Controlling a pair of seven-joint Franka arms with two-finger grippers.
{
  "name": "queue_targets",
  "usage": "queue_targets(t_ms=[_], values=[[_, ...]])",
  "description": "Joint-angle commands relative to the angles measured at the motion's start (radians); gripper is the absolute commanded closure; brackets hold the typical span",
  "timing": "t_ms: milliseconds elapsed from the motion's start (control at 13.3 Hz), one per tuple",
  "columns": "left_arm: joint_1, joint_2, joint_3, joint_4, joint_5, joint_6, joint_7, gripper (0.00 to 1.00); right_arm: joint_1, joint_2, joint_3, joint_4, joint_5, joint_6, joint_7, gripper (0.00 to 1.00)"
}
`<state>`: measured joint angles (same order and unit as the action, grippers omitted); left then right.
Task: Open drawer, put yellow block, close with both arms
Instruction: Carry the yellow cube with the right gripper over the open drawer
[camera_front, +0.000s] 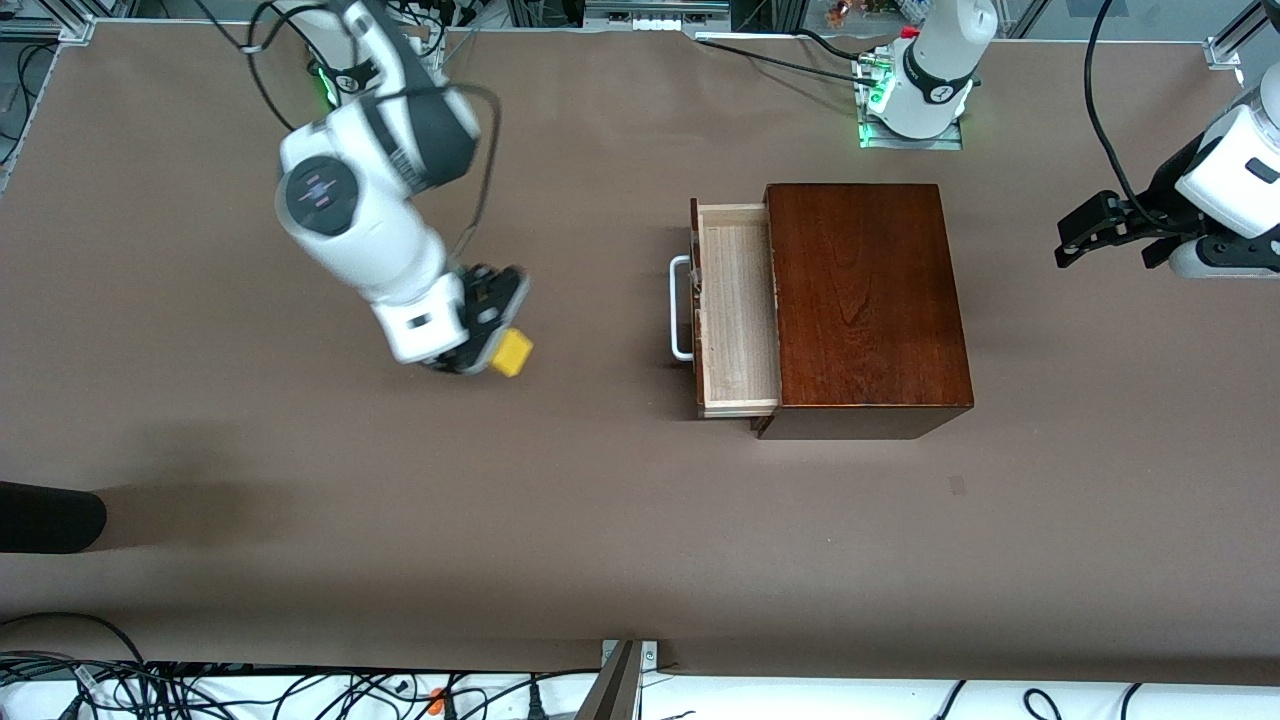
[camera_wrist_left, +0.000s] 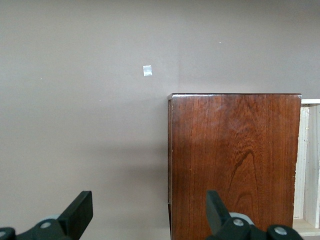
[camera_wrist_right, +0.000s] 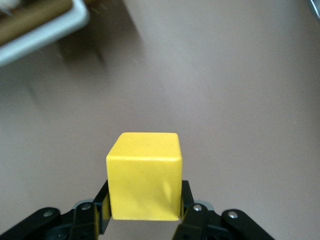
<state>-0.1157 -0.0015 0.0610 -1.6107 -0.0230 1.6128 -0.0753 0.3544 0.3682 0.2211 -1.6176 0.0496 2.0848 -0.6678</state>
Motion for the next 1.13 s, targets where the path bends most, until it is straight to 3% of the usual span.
queue_targets(t_ms=[0,452,829,1055], values=[[0.010,0.017,-0.007,0.031,-0.014,-0.005,0.002,0.00,0.163,0.133,-0.015,0.201,-0.007,-0.048,0.016,1.00],[0.008,0.018,-0.009,0.031,-0.014,-0.005,0.002,0.00,0.395,0.389,-0.031,0.585,-0.164,-0.178,0.065,1.00],[0.010,0.018,-0.009,0.032,-0.014,-0.005,0.003,0.00,0.534,0.417,-0.126,0.611,-0.174,-0.190,0.143,1.00],[0.008,0.018,-0.009,0.032,-0.014,-0.005,0.002,0.00,0.560,0.425,-0.131,0.610,-0.195,-0.195,0.142,1.00]])
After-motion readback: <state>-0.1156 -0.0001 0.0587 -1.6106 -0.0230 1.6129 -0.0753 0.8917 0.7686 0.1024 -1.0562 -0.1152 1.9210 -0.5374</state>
